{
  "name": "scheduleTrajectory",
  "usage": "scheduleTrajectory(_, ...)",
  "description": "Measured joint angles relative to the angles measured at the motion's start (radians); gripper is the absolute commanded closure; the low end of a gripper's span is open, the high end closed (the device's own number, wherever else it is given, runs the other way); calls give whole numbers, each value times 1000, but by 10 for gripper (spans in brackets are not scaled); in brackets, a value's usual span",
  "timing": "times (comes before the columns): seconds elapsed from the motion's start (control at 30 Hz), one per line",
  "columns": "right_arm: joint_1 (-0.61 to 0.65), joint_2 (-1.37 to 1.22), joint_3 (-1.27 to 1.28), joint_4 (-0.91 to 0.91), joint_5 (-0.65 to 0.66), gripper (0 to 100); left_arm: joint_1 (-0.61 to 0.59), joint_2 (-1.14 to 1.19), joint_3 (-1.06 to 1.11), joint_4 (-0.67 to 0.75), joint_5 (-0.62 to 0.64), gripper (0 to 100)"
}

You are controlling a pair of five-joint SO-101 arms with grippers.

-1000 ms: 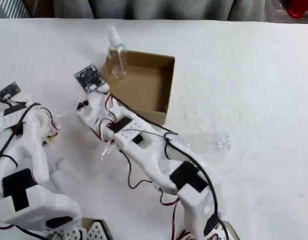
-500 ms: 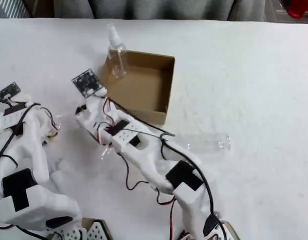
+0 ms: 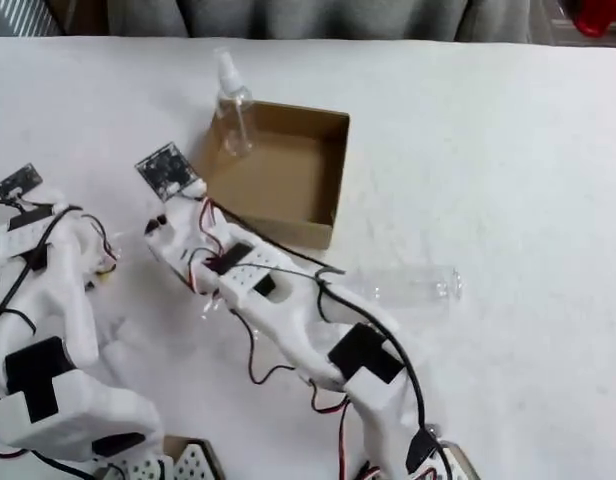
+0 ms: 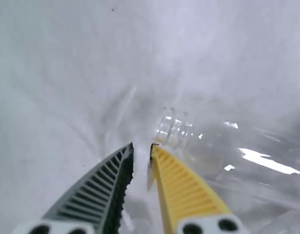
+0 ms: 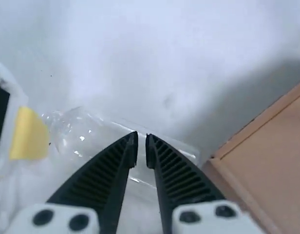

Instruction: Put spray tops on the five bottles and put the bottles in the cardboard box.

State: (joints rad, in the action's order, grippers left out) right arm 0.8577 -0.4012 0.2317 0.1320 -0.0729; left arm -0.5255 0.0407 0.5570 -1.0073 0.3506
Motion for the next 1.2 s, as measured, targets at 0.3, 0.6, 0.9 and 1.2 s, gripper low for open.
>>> scheduleTrajectory(0.3,-2,-95,-80,-5,-2,983,60,0,0,0,0,928)
scheduleTrajectory(0.6,12,-78,-91,140,-2,983,103,0,0,0,-41,928)
scheduleTrajectory(0.9,58,-15,-91,296,-2,983,87,0,0,80,129,928)
scheduleTrajectory(1.2,89,18,-68,420,-2,983,89,0,0,92,140,927)
